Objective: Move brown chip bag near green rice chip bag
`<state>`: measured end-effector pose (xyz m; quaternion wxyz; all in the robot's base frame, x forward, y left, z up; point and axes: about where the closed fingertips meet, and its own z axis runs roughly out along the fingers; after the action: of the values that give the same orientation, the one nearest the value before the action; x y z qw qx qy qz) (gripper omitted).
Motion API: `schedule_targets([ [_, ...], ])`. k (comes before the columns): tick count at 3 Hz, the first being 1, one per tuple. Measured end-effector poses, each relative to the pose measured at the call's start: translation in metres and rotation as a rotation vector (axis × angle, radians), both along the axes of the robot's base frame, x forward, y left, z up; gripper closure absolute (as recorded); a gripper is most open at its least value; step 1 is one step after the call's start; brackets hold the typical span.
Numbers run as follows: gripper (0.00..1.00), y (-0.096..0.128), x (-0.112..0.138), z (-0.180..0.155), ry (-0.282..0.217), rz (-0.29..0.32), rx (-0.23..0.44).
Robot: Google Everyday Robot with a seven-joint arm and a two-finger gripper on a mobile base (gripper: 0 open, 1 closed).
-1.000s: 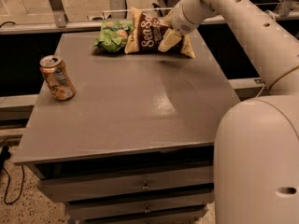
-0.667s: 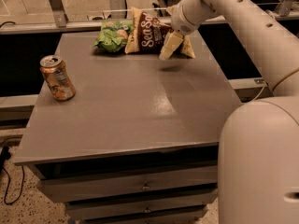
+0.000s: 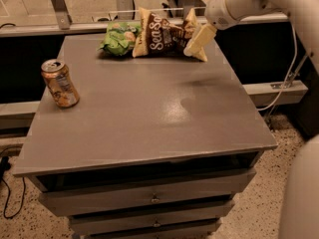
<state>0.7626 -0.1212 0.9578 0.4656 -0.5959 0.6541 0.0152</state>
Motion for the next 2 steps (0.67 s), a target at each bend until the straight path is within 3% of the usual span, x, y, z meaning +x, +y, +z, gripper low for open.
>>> schedule_targets([
  [2, 0.0, -0.091, -0.067, 0.047, -0.048, -0.028, 0.228],
])
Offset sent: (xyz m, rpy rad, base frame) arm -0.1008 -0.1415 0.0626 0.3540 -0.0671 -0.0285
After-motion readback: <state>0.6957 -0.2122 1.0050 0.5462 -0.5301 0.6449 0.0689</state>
